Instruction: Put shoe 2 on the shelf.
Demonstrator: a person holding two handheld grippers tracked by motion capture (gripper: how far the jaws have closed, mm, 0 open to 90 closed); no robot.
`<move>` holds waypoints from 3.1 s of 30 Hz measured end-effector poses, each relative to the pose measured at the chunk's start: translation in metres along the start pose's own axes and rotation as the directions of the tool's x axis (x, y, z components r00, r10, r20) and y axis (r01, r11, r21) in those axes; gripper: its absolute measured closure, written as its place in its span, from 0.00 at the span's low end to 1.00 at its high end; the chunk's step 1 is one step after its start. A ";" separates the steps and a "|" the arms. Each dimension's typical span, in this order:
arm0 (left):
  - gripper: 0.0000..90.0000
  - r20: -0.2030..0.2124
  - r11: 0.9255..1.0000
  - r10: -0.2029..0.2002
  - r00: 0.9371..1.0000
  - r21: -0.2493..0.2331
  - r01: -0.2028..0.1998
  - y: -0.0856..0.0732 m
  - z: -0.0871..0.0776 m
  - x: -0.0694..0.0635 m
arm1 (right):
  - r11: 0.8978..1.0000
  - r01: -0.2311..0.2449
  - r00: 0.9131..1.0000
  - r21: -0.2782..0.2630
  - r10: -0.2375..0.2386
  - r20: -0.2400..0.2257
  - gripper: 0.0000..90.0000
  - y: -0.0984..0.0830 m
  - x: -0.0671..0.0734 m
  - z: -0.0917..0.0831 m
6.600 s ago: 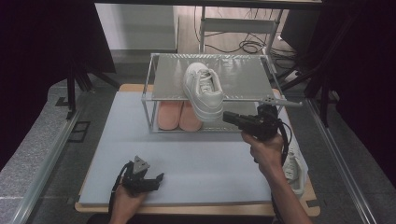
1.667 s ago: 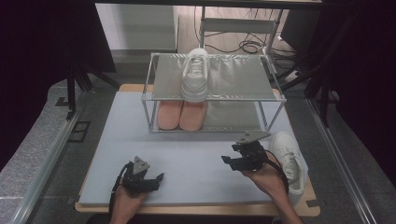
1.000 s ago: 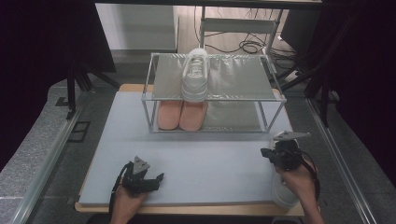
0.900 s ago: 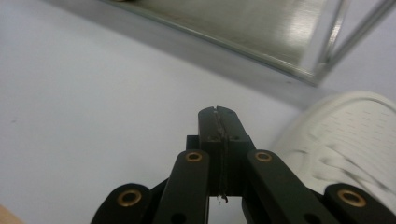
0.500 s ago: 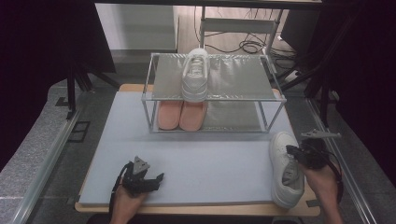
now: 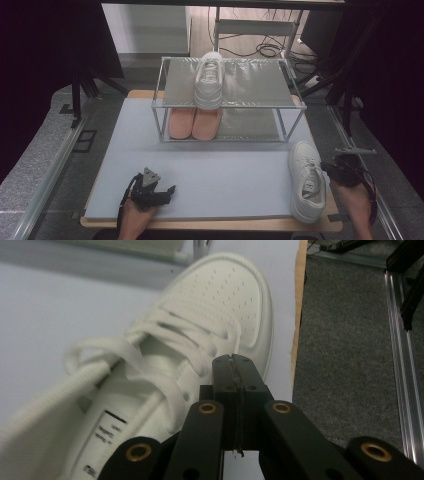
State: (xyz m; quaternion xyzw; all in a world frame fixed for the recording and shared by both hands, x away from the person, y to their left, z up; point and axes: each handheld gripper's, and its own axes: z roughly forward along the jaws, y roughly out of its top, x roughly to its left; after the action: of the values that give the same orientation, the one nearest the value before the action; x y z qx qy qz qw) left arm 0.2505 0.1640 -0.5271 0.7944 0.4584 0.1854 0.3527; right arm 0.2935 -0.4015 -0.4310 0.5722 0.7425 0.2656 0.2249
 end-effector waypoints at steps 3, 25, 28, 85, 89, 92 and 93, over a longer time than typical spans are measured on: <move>0.22 0.000 1.000 0.000 1.000 0.000 0.000 0.000 0.000 0.000 | 1.000 -0.002 1.000 0.017 0.002 0.013 1.00 -0.005 -0.001 0.004; 0.22 -0.001 1.000 0.001 1.000 0.000 -0.001 0.000 0.000 0.000 | 1.000 -0.005 0.998 0.025 0.007 -0.058 1.00 -0.008 0.020 0.023; 0.22 -0.001 1.000 0.000 1.000 0.000 0.000 0.000 0.000 0.000 | 1.000 0.014 0.997 0.022 -0.012 -0.082 1.00 -0.005 0.031 0.026; 0.22 -0.001 1.000 0.000 1.000 0.001 0.000 0.000 0.000 0.000 | 0.963 0.269 0.876 0.011 -0.239 -0.420 1.00 0.033 0.175 0.070; 0.22 -0.001 1.000 0.000 1.000 0.000 0.000 0.000 0.000 0.000 | 0.958 0.286 0.858 0.001 -0.256 -0.445 1.00 0.038 0.188 0.075; 0.22 -0.001 1.000 0.000 1.000 0.000 0.000 0.000 0.000 0.000 | 0.954 0.301 0.855 -0.004 -0.271 -0.443 1.00 0.040 0.193 0.075; 0.22 0.000 1.000 -0.002 1.000 0.000 0.002 0.000 0.000 0.000 | 0.953 0.303 0.855 -0.007 -0.275 -0.440 1.00 0.041 0.193 0.074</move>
State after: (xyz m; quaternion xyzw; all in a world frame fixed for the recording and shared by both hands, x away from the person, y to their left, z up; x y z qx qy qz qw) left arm 0.2504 0.1639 -0.5272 0.7940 0.4591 0.1852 0.3529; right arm 0.3238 -0.1963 -0.4663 0.3871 0.8592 0.3267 0.0724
